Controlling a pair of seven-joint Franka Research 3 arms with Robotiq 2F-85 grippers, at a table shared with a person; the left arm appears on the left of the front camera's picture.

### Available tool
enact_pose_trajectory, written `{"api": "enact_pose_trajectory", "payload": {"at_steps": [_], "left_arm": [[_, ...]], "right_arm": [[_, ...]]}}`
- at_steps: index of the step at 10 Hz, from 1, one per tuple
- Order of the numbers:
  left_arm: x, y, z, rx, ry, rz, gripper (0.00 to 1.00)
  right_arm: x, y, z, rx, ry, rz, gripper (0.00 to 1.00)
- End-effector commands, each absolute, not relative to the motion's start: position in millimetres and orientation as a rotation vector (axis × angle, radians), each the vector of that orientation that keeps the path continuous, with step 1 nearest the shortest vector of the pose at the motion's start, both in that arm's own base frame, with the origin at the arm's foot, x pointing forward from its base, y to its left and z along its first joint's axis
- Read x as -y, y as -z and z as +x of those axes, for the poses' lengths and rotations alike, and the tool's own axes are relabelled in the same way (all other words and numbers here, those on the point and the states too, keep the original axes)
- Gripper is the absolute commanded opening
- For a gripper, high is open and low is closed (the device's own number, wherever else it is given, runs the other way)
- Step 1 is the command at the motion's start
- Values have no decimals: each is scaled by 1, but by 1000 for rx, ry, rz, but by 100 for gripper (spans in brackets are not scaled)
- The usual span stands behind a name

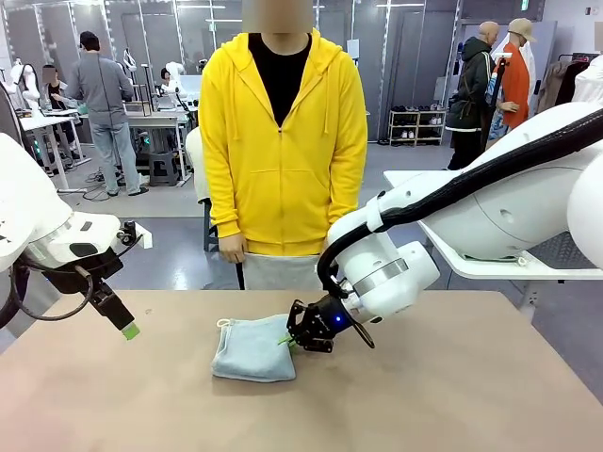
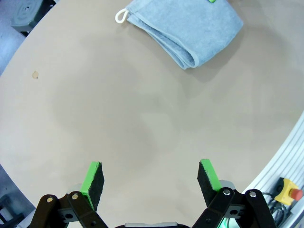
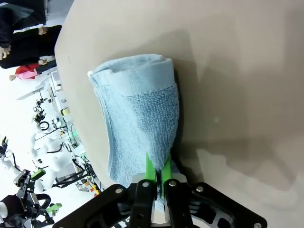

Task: Fold the towels and place them in the basket.
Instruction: Place the folded Towel with hook on the right side of the table.

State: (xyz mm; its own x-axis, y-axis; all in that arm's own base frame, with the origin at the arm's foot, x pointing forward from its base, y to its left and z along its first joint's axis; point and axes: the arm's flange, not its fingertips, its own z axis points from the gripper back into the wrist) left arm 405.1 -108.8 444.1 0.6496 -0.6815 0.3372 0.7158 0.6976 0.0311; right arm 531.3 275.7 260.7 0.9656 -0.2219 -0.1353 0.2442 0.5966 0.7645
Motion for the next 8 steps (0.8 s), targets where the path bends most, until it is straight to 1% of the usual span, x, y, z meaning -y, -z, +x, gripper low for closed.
{"api": "enact_pose_trajectory", "payload": {"at_steps": [1,4,5,7,8], "left_arm": [[110,-444,408,335,787,-94,100],[110,-444,408,335,787,-94,100],[110,-444,408,335,787,-94,100],[110,-444,408,335,787,-94,100],[110,-444,408,335,787,-94,100]], "right_arm": [[-276,-261,532,-20,286,915,0],[-276,-261,532,-20,286,915,0],[-275,-261,532,-27,277,895,5],[-239,-277,543,0,201,912,5],[-216,-281,549,-28,157,911,5]]}}
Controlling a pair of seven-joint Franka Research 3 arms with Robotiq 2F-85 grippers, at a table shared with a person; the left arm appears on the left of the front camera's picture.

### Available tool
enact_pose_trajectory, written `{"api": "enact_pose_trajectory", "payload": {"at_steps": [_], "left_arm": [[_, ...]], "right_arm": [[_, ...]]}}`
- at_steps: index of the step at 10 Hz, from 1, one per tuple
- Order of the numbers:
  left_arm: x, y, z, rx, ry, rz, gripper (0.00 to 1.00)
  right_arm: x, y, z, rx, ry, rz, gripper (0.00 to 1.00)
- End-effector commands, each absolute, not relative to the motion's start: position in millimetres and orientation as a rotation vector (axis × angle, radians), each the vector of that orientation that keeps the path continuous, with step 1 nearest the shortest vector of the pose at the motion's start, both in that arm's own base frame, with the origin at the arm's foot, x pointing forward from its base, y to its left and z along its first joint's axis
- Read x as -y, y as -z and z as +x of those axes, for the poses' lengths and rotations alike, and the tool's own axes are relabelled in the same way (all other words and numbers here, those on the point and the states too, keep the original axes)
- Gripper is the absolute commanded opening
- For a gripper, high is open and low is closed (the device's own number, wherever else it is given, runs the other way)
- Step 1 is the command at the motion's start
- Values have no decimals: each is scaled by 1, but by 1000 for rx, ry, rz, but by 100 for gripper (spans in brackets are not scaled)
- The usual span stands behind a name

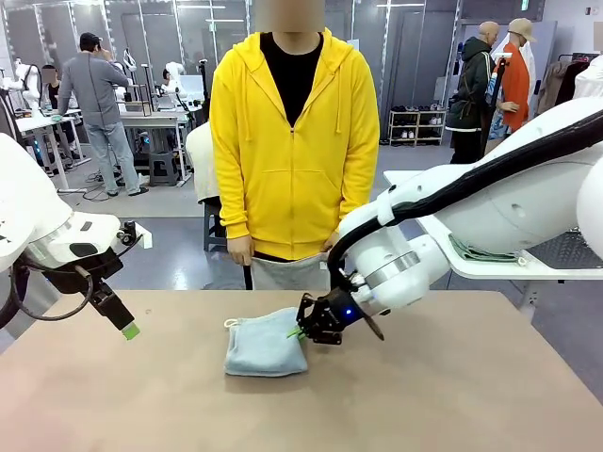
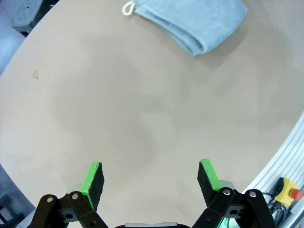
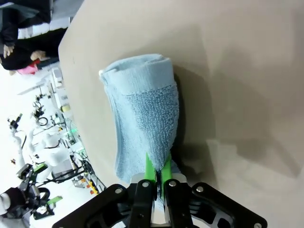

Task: Fold the towels and place them in the basket.
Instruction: Place the folded Towel with hook on the right side of the table.

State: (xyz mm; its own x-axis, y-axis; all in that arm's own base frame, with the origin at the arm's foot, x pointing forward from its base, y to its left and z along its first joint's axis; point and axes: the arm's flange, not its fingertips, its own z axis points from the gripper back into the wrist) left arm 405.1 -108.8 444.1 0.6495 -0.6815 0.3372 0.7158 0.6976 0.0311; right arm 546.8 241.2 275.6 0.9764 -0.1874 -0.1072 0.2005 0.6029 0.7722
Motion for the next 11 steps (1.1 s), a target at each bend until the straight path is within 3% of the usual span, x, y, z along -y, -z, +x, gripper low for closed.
{"api": "enact_pose_trajectory", "payload": {"at_steps": [1,11], "left_arm": [[110,-444,408,335,787,-94,100],[110,-444,408,335,787,-94,100]], "right_arm": [[-189,-285,557,-21,157,914,5],[80,-295,563,62,103,778,5]]}}
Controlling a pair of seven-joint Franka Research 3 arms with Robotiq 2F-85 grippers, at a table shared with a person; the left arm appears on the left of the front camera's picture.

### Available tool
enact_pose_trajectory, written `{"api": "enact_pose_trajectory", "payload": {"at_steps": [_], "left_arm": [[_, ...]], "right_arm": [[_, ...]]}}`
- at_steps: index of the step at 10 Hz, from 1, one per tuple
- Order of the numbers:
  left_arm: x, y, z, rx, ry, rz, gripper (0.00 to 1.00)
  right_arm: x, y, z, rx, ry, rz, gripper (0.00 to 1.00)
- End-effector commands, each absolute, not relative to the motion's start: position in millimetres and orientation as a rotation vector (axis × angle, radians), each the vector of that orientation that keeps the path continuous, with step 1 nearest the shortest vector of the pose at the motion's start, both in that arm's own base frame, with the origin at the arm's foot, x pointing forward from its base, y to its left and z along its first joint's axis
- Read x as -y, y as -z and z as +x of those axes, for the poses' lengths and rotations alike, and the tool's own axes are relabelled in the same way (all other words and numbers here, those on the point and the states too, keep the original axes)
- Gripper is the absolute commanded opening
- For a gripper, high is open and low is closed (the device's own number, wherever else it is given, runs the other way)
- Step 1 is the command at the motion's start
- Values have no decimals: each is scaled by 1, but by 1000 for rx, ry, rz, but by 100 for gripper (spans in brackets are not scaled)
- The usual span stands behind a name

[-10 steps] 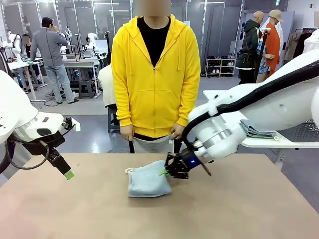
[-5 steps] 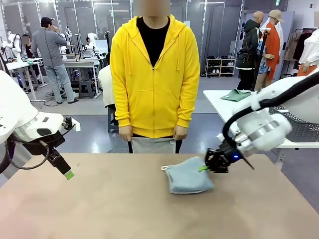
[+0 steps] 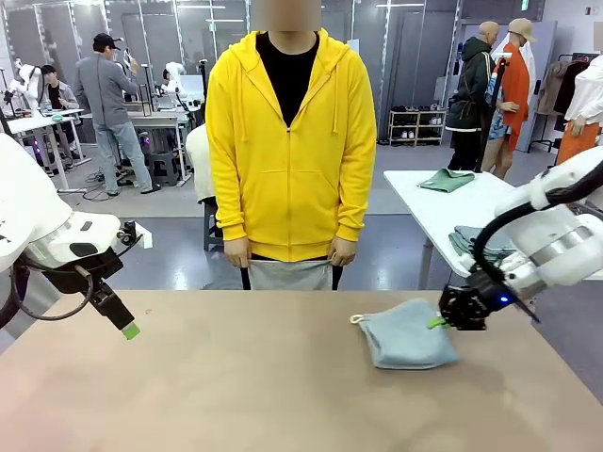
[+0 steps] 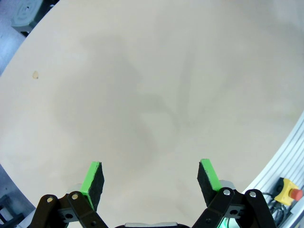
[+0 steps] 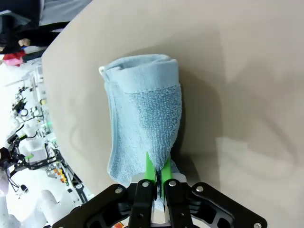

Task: Fold the towels and place them in the basket.
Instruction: Place the folded Towel with hook on the right side of the table.

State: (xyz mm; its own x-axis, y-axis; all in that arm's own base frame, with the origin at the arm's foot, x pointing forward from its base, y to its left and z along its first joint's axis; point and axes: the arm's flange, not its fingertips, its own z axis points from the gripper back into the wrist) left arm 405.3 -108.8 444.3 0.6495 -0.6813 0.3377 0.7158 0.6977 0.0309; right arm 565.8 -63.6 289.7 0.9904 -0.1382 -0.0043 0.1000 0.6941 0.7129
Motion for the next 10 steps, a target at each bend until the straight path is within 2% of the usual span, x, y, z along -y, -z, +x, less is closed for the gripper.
{"api": "enact_pose_trajectory", "payload": {"at_steps": [1,6,7,8,9,10], "left_arm": [[110,-444,408,335,787,-94,100],[110,-444,408,335,787,-94,100],[110,-444,408,335,787,-94,100],[110,-444,408,335,787,-94,100],[110,-444,408,335,787,-94,100],[110,-444,408,335,787,-94,100]], "right_arm": [[97,-297,563,69,110,751,5],[143,-302,551,124,164,698,5],[141,-304,552,129,149,690,34],[140,-306,552,129,145,680,38],[139,-308,552,127,144,672,67],[139,-310,552,122,147,650,71]]}}
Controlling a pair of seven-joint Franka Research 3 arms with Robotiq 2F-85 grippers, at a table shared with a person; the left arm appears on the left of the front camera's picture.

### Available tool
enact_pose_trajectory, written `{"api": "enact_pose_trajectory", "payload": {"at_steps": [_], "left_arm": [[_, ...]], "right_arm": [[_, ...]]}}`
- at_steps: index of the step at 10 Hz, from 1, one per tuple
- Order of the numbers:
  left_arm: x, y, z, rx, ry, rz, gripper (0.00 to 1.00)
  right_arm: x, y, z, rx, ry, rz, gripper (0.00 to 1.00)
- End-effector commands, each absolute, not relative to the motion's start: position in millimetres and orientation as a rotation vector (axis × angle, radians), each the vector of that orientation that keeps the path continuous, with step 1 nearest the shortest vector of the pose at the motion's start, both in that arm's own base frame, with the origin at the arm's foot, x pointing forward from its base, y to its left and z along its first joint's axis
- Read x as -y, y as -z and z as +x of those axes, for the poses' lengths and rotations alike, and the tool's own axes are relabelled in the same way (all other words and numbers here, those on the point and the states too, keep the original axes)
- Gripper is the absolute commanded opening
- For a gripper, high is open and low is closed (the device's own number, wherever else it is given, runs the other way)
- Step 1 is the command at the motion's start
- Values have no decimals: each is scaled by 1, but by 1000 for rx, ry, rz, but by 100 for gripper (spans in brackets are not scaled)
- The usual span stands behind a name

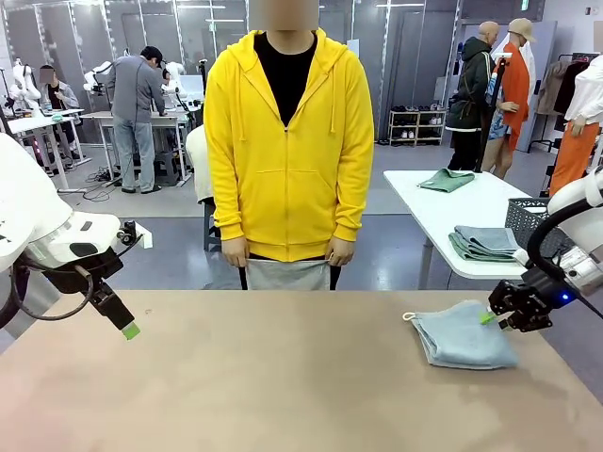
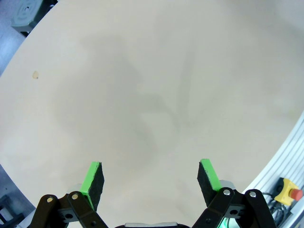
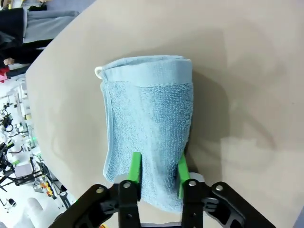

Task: Fold the towels and place them in the basket.
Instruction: Place the folded Towel with hook on the right side of the table.

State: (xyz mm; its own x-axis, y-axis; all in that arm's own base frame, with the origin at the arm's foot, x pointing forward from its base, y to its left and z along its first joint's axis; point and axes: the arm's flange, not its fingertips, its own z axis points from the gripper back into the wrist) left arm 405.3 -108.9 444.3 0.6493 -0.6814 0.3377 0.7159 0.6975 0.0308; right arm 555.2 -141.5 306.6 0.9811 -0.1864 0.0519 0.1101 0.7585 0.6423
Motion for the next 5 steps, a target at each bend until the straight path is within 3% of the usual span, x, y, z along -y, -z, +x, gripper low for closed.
{"api": "enact_pose_trajectory", "payload": {"at_steps": [1,3,4,5], "left_arm": [[110,-444,408,335,787,-94,100],[110,-444,408,335,787,-94,100],[110,-444,408,335,787,-94,100],[110,-444,408,335,787,-94,100]], "right_arm": [[138,-314,552,125,140,630,100],[132,-325,552,137,120,593,100],[130,-332,549,139,106,575,82],[127,-341,545,147,96,542,92]]}}
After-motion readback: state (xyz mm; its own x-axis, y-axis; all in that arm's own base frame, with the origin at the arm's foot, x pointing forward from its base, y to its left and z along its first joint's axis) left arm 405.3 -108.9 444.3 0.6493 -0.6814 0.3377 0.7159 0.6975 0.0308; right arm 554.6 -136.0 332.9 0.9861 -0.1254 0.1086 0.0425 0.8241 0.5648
